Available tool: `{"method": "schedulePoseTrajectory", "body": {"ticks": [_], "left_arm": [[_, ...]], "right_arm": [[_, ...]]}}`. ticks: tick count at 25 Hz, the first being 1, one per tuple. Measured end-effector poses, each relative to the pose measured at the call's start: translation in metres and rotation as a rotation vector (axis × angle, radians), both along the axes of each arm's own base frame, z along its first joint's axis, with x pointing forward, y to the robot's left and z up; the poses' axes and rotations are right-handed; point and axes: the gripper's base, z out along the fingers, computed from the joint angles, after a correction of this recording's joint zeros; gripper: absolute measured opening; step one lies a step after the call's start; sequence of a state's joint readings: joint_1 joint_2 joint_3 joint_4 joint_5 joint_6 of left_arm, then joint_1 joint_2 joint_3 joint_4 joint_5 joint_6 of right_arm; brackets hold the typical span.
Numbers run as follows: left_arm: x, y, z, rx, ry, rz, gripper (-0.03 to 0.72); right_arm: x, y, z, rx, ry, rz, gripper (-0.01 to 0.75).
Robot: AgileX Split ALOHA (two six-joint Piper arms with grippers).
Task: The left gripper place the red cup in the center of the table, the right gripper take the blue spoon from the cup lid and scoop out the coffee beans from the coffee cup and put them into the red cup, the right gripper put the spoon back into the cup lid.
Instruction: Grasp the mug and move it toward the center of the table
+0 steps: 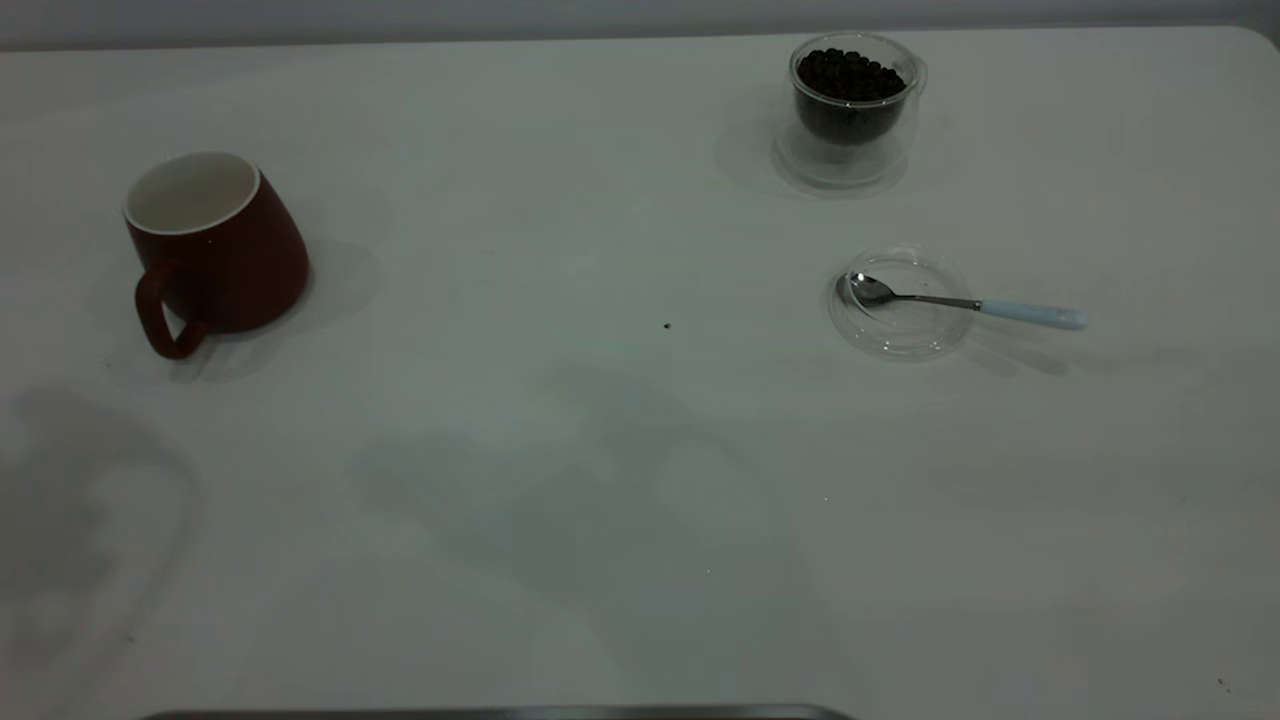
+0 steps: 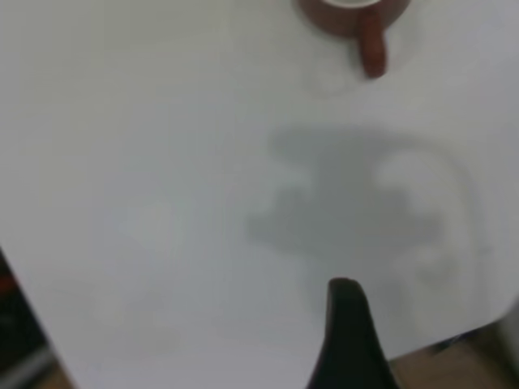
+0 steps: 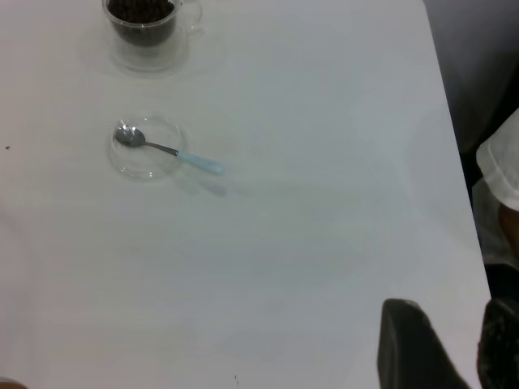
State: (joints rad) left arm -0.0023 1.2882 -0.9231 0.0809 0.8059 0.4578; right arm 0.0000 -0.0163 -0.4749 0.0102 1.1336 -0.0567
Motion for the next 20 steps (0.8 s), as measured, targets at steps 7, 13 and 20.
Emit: {"method": "schedulePoseTrajectory", "body": {"ticks": [7, 13, 20], "left_arm": [[0.067, 0.007, -0.043, 0.173, 0.129, -0.286, 0.586], [0.112, 0.014, -0.096, 0.28, 0.181, -0.403, 0.586], [0.139, 0.014, -0.153, 0.343, 0.142, -0.541, 0.586]], "right_arm": [[0.0, 0.0, 0.0, 0.0, 0.0, 0.0, 0.242], [0.0, 0.0, 0.0, 0.0, 0.0, 0.0, 0.242], [0.0, 0.0, 0.0, 0.0, 0.0, 0.0, 0.242]]}}
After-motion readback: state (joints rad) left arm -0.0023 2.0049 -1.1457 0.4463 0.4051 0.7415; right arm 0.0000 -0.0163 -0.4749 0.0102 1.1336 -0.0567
